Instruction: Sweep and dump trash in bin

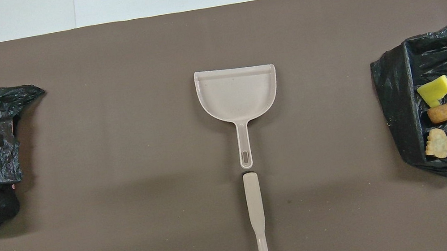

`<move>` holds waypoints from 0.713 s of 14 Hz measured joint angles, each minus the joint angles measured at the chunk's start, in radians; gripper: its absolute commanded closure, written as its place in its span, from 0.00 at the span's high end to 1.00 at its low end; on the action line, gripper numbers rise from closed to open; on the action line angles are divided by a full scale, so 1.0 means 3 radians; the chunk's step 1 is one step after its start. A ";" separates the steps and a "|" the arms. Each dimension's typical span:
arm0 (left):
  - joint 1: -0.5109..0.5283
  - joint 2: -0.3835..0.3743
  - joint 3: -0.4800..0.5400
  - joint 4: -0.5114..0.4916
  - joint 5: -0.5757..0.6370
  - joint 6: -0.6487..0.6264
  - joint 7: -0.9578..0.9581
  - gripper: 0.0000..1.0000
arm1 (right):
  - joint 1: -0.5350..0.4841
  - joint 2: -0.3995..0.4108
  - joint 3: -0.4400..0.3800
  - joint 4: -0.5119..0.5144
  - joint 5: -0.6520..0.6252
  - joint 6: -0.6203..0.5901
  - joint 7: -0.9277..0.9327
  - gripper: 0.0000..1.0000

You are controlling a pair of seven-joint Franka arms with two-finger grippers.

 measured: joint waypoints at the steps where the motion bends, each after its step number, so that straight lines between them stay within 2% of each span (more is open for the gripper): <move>1: 0.0000 -0.0054 -0.0001 -0.0070 -0.0001 0.0002 0.0000 1.00 | 0.0000 0.0000 0.0000 0.0000 0.0000 0.0000 0.0000 1.00; 10: 0.0002 -0.0148 -0.0001 -0.0173 -0.0042 0.0006 0.0180 1.00 | 0.0000 0.0000 0.0000 0.0001 0.0004 0.0000 0.0000 1.00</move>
